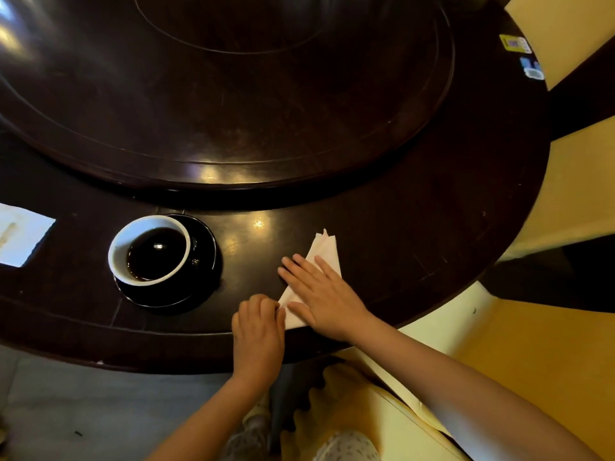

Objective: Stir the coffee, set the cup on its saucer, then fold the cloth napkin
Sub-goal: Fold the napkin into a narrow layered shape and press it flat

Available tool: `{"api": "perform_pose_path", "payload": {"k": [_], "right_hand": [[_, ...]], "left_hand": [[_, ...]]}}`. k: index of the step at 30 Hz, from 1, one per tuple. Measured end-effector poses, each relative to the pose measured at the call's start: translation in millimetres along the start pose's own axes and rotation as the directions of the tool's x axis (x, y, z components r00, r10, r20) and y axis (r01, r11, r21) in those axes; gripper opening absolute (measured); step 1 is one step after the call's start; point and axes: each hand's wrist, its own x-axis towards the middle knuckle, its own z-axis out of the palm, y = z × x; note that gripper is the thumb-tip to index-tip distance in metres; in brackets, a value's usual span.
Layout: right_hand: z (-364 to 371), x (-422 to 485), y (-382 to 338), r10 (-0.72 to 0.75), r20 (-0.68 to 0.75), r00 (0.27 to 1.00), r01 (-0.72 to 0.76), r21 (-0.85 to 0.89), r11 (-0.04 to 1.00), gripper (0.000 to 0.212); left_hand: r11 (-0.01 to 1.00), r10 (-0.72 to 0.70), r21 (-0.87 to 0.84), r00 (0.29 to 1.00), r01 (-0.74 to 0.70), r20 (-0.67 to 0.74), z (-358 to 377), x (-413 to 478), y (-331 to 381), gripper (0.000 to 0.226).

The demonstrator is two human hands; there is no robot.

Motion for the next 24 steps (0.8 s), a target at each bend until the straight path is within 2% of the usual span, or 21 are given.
{"api": "perform_pose_path", "payload": {"k": [9, 13, 15, 18, 20, 22, 24], "right_hand": [[-9.0, 17.5, 63.0, 0.259, 0.022, 0.966, -0.26, 0.021, 0.965, 0.059], [-12.5, 19.3, 76.5, 0.291, 0.015, 0.957, -0.291, -0.033, 0.956, 0.057], [-14.3, 15.5, 83.0, 0.398, -0.032, 0.917, -0.398, -0.014, 0.917, 0.054], [-20.6, -4.0, 89.0, 0.58, -0.117, 0.806, -0.544, 0.239, 0.804, 0.047], [-25.4, -18.5, 81.2, 0.637, -0.19, 0.747, -0.519, 0.432, 0.738, 0.037], [-27.9, -25.2, 64.4, 0.63, -0.189, 0.753, -0.468, 0.519, 0.715, 0.029], [-26.9, -23.7, 48.1, 0.595, -0.116, 0.795, -0.431, 0.582, 0.689, 0.027]], "left_hand": [[0.998, 0.0, 0.064, 1.0, 0.0, -0.005, -3.7, -5.2, -5.5, 0.016], [0.999, -0.045, 0.024, 0.999, 0.044, 0.011, -13.0, -11.8, -10.7, 0.017], [0.997, -0.081, -0.003, 0.996, 0.082, 0.028, -18.9, -15.6, -9.4, 0.022], [0.978, -0.181, -0.094, 0.982, 0.186, 0.055, -28.3, -10.1, 0.2, 0.033], [0.963, -0.202, -0.163, 0.976, 0.214, 0.087, -33.3, 6.0, 13.7, 0.031], [0.958, -0.177, -0.204, 0.975, 0.203, 0.138, -31.8, 32.3, 29.1, 0.023], [0.959, -0.152, -0.202, 0.961, 0.201, 0.232, -22.2, 63.5, 41.1, 0.027]]}}
